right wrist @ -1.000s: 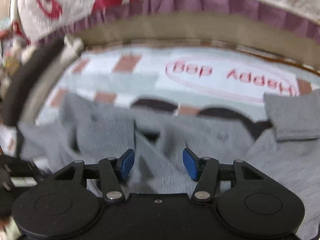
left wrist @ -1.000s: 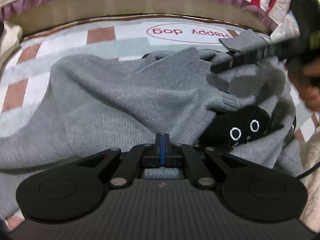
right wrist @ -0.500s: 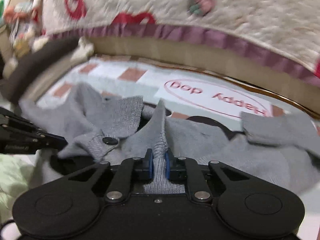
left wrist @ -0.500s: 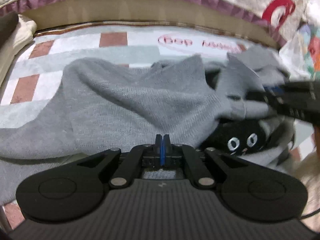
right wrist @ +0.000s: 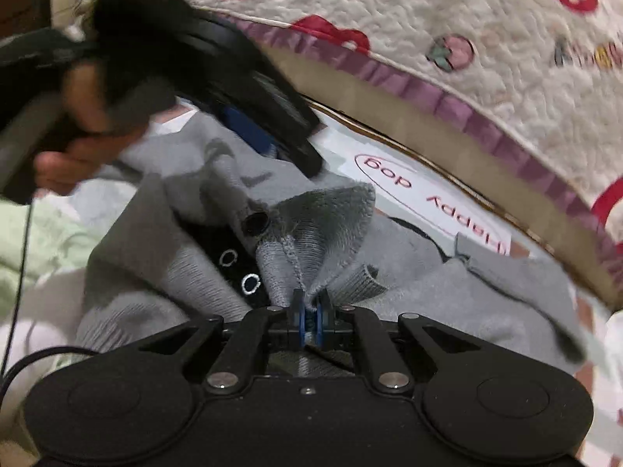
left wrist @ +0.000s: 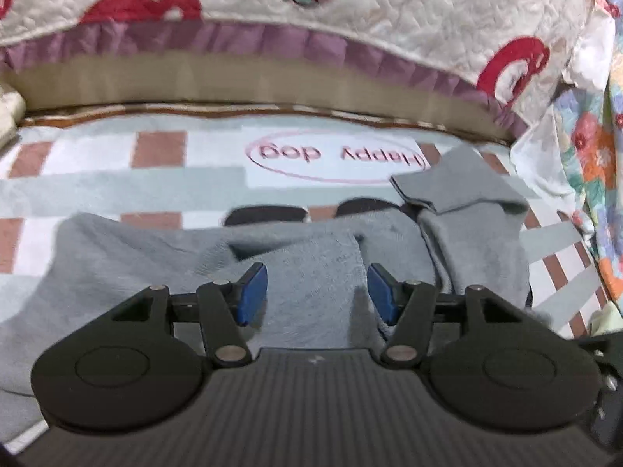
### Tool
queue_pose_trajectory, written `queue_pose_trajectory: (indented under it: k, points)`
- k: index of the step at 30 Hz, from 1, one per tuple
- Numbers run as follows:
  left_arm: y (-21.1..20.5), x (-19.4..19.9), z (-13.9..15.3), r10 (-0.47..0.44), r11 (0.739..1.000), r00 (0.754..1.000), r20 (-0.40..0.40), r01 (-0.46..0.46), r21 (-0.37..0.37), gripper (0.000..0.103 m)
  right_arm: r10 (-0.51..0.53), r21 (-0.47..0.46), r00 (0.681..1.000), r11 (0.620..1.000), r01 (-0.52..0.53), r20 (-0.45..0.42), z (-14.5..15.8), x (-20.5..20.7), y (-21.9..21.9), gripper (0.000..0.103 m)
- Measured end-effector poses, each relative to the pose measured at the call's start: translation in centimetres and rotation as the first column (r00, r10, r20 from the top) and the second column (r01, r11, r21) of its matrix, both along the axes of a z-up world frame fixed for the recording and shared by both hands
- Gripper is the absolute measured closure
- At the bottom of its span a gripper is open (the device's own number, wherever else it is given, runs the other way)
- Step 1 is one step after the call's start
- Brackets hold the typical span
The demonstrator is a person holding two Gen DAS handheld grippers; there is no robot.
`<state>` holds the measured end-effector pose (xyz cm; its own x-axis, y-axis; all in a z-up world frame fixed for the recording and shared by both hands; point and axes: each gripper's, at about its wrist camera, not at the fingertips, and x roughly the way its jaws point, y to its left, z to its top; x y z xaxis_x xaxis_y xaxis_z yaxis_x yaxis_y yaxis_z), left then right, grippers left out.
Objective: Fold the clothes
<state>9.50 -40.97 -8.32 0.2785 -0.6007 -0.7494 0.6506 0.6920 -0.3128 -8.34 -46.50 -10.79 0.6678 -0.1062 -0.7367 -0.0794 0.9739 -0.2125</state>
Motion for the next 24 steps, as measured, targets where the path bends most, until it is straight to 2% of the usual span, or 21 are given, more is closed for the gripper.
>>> queue_pose_trajectory:
  k: [4,7,9,11,14,16,17,18,19,21,22,23,24]
  points:
    - [-0.9,-0.1,-0.8,-0.038,0.998,0.997,-0.064,0.041,0.041,0.046,0.009,-0.151,0.996,0.988,0.004,0.085,1.2,-1.8,2.0,0.096]
    - [-0.8,-0.5,-1.3,-0.055,0.992,0.995,-0.086,0.064,0.110,0.043,0.043,-0.235,0.998,0.972,-0.029,0.055,0.8,-2.4,3.1,0.096]
    - [-0.3,-1.3,-1.4,-0.076,0.987,0.993,-0.086,0.088,0.138,0.031,0.080,-0.275,0.996,0.959,-0.067,0.037,0.3,-3.1,3.8,0.096]
    - [0.3,-2.0,-1.5,-0.099,0.983,0.992,-0.083,0.110,0.148,0.027,0.120,-0.311,0.993,0.944,-0.111,0.010,-0.4,-3.3,4.4,0.096]
    - [0.9,-2.2,-2.1,-0.091,0.982,0.992,-0.091,0.105,0.156,0.028,0.186,-0.364,0.982,0.912,-0.188,-0.040,-1.4,-3.3,5.7,0.098]
    - [1.5,-2.2,-2.4,-0.066,0.986,0.993,-0.096,0.080,0.147,0.043,0.247,-0.398,0.965,0.879,-0.261,-0.088,-2.2,-3.5,7.0,0.103]
    - [1.9,-2.2,-2.5,-0.060,0.987,0.994,-0.091,0.072,0.141,0.070,0.279,-0.397,0.954,0.868,-0.299,-0.108,-2.6,-3.7,7.4,0.103]
    - [2.3,-2.2,-2.6,-0.056,0.989,0.994,-0.092,0.068,0.132,0.084,0.307,-0.394,0.943,0.857,-0.332,-0.127,-2.9,-3.9,7.7,0.103]
    - [2.8,-2.3,-2.8,-0.041,0.992,0.994,-0.099,0.052,0.114,0.085,0.310,-0.380,0.941,0.861,-0.338,-0.137,-2.8,-3.8,7.5,0.103]
    - [3.7,-2.3,-2.9,-0.009,0.997,0.993,-0.121,0.018,0.079,0.089,0.289,-0.281,0.952,0.910,-0.305,-0.097,-1.3,-3.5,6.0,0.103]
    - [4.1,-2.4,-3.1,0.001,0.998,0.991,-0.133,0.007,0.063,0.089,0.261,-0.189,0.965,0.946,-0.263,-0.033,0.0,-3.5,4.4,0.103]
    - [4.5,-2.5,-3.2,0.009,0.999,0.990,-0.144,-0.002,0.047,0.089,0.226,-0.091,0.974,0.971,-0.223,0.028,1.4,-3.4,2.9,0.097]
    - [4.7,-2.6,-3.3,0.011,0.999,0.989,-0.151,-0.006,0.037,0.090,0.180,0.008,0.980,0.983,-0.181,0.083,2.7,-3.2,1.2,0.085]
